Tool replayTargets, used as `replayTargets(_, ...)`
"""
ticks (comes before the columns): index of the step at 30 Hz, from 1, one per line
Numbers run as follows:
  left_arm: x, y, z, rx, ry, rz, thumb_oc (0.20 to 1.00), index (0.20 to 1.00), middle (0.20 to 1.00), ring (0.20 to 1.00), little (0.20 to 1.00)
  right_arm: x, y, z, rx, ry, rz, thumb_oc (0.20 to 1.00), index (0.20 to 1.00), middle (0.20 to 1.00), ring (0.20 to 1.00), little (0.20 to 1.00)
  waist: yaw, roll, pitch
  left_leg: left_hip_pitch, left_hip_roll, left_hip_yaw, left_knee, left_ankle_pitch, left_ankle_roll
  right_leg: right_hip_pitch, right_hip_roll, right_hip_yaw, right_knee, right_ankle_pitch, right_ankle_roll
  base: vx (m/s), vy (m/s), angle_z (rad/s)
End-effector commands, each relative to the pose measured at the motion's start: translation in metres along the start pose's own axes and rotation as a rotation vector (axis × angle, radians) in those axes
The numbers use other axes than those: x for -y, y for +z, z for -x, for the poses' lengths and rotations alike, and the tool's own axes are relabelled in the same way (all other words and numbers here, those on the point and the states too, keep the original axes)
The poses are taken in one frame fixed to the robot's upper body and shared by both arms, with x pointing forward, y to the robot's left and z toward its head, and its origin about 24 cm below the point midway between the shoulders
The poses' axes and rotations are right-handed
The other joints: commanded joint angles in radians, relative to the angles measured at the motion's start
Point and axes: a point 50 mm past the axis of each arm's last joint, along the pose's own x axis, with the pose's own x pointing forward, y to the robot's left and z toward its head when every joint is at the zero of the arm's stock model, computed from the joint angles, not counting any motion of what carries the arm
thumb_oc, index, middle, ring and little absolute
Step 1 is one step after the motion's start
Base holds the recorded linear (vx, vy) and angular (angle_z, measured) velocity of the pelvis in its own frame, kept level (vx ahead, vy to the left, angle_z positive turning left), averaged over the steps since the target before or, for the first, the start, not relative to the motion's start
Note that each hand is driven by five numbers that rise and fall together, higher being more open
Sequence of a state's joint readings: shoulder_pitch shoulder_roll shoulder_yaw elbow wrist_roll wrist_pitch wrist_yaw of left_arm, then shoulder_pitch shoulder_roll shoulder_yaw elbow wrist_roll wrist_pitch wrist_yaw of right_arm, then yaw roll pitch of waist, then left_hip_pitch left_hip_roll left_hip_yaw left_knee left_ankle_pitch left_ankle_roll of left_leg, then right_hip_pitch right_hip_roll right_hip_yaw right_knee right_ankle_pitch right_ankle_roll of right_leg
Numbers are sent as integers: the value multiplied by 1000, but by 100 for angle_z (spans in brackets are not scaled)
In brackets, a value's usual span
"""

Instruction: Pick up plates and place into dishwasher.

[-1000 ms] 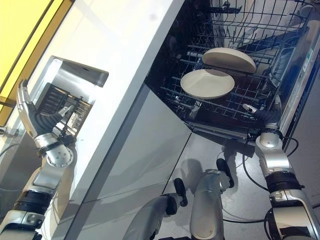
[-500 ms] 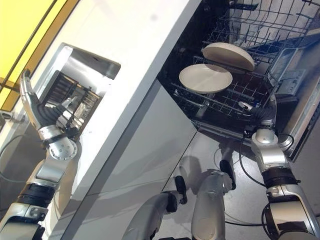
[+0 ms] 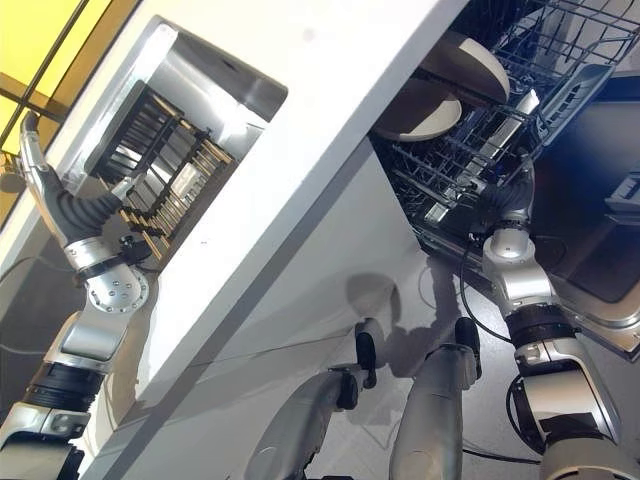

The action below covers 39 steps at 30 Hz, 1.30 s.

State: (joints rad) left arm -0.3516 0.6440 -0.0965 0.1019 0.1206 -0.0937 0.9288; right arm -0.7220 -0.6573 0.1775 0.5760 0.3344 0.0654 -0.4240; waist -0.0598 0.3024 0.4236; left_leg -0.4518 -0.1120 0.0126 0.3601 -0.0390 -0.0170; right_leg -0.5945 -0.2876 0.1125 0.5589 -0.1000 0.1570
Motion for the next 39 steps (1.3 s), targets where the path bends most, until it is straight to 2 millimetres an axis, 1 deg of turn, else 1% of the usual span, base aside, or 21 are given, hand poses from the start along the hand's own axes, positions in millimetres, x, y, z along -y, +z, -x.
replayTargets(1,-9,-14,10,-59,-4,-45,1000,1000,1000,1000,1000,-32,101,-13,323,127,-94,1000,1000,1000,1000,1000,72,25,96,-31,-6,-20,144,-114,-45,53,-82,13,-109,76,-42,-9,-32,29)
replayTargets(5,-10,-12,4,-39,-23,-48,1000,1000,1000,1000,1000,-40,114,-15,348,177,-120,1000,1000,1000,1000,1000,105,19,95,-33,-8,-32,158,-112,-42,66,-90,-18,-80,62,-50,-14,-71,40)
replayTargets(6,-10,-12,4,-35,-29,-50,1000,1000,1000,1000,1000,-40,116,-15,350,188,-129,1000,1000,1000,1000,1000,110,19,95,-34,-7,-35,173,-125,-41,67,-88,-23,-60,44,-52,-20,-60,48)
replayTargets(7,-10,-12,4,-33,-31,-49,1000,1000,1000,1000,1000,-41,118,-16,354,197,-132,1000,1000,1000,1000,1000,113,18,92,-38,-9,-36,167,-113,-40,66,-89,-26,-66,54,-53,2,-55,40)
replayTargets(8,-10,-11,4,-29,-38,-48,1000,1000,1000,1000,1000,-43,120,-16,364,212,-133,1000,1000,1000,1000,1000,121,18,91,-40,-11,-41,184,-126,-39,68,-89,-32,-44,37,-57,-21,-43,30)
replayTargets(9,-10,-10,4,-25,-43,-47,1000,1000,1000,1000,1000,-44,124,-17,375,226,-141,1000,1000,1000,1000,1000,127,19,88,-42,-13,-44,189,-127,-37,67,-89,-35,-36,35,-59,-28,-42,24)
replayTargets(10,-10,-10,3,-20,-45,-47,1000,1000,1000,1000,1000,-45,128,-17,386,241,-149,1000,1000,1000,1000,1000,132,19,84,-45,-15,-46,182,-115,-34,66,-90,-37,-40,45,-60,-31,-27,24)
replayTargets(11,-10,-9,3,-15,-48,-46,1000,1000,1000,1000,1000,-46,131,-17,395,250,-154,1000,1000,1000,1000,1000,136,20,83,-44,-16,-49,194,-127,-32,66,-87,-37,-19,27,-63,-45,-12,22)
replayTargets(12,-10,-8,2,-14,-47,-46,1000,1000,1000,1000,1000,-47,133,-17,402,255,-157,1000,1000,1000,1000,1000,138,20,79,-47,-18,-49,187,-115,-30,64,-86,-37,-26,38,-64,-21,-13,16)
replayTargets(13,-9,-8,2,-13,-53,-46,1000,1000,1000,1000,1000,-48,135,-17,413,267,-167,1000,1000,1000,1000,1000,142,21,76,-49,-23,-52,195,-118,-28,64,-84,-37,-11,30,-68,-37,-1,9)
replayTargets(18,-9,-7,0,-4,-71,-48,1000,1000,1000,1000,1000,-43,147,-20,438,270,-165,1000,1000,1000,1000,1000,147,25,67,-63,-34,-58,202,-113,-22,50,-78,-23,8,30,-72,-57,-22,5)
replayTargets(24,-12,-2,-7,24,-48,-28,1000,1000,1000,1000,1000,-38,150,-20,472,265,-164,1000,1000,1000,1000,1000,139,18,75,-62,-30,-59,185,-108,-21,61,-83,-23,-33,49,-69,-111,-23,0)
replayTargets(26,-12,-2,-7,25,-50,-26,1000,1000,1000,1000,1000,-37,146,-20,463,253,-153,1000,1000,1000,1000,1000,133,11,76,-61,-29,-58,193,-115,-20,64,-80,-21,-38,52,-68,-69,-6,-1)
replayTargets(27,-13,-3,-8,24,-46,-25,1000,1000,1000,1000,1000,-36,139,-19,442,245,-135,1000,1000,1000,1000,1000,124,0,78,-59,-27,-57,205,-127,-19,69,-76,-19,-42,54,-68,-52,-6,2)
replayTargets(31,-17,-5,-9,30,-38,-33,1000,1000,1000,1000,1000,-33,112,-16,376,224,-103,1000,1000,1000,1000,1000,101,-45,76,-40,-16,-46,214,-149,-13,100,-78,-19,-96,87,-62,-40,-19,0)
replayTargets(34,-20,-5,-15,33,-32,-16,1000,1000,1000,1000,1000,-26,86,-10,323,189,-98,1000,1000,1000,1000,1000,73,-93,75,-23,-2,-31,226,-172,-9,126,-82,-14,-151,134,-53,-16,-49,2)
replayTargets(35,-20,-5,-15,44,-31,-17,1000,1000,1000,1000,1000,-23,78,-9,304,174,-101,1000,1000,1000,1000,1000,68,-102,75,-18,0,-28,229,-178,-8,134,-83,-11,-164,145,-50,14,-34,-2)
replayTargets(39,-21,-2,-20,87,-38,-40,1000,1000,1000,1000,1000,-9,35,-3,195,122,-105,1000,1000,1000,1000,1000,33,-152,65,20,9,-21,230,-209,0,172,-93,15,-246,221,-36,56,-34,-10)
